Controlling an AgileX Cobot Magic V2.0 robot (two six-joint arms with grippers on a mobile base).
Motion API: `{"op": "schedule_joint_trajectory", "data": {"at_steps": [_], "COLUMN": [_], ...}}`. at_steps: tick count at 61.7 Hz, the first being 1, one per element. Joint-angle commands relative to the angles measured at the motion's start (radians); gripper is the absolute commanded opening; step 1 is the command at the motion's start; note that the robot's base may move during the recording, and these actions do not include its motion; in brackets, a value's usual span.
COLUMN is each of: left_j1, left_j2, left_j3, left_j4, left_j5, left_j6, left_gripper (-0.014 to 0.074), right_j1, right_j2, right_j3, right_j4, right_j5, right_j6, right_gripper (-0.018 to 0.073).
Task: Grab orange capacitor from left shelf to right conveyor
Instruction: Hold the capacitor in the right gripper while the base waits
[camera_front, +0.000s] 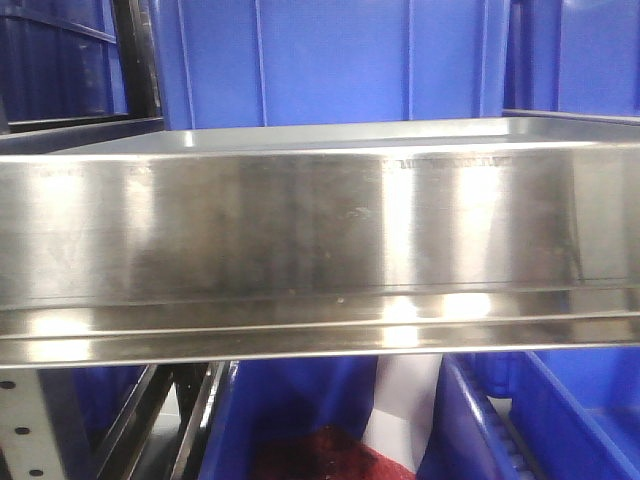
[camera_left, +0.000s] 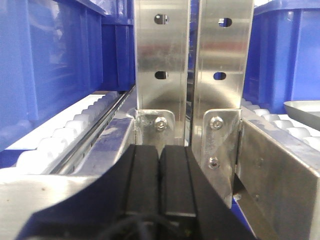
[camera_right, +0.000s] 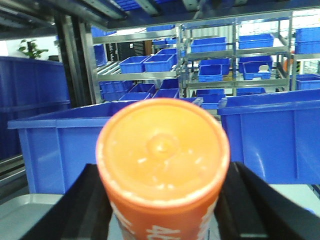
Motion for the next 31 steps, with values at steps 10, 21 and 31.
{"op": "schedule_joint_trajectory", "data": {"at_steps": [10,21,31], "left_j1": [-0.008,-0.008,-0.008], "left_j2": [0.010,0.010,0.010], "left_j3": [-0.008,-0.008,-0.008], "left_j4": [-0.005,-0.005,-0.005], "left_j5": [-0.090,-0.090,-0.090], "left_j6": [0.000,0.000,0.000], "left_gripper": [-0.0105,-0.0105,-0.0105], "right_j1": [-0.007,-0.007,-0.007], "right_j2": [0.004,0.004,0.004], "right_j3": [-0.027,-0.013,0.035], "right_j4": [0.325,0.743,1.050], "right_j5": [0.064,0.101,0.148], "right_j6": [-0.368,-0.834,-1.124], "right_gripper": [0.0055,0.0055,0.0055]}}
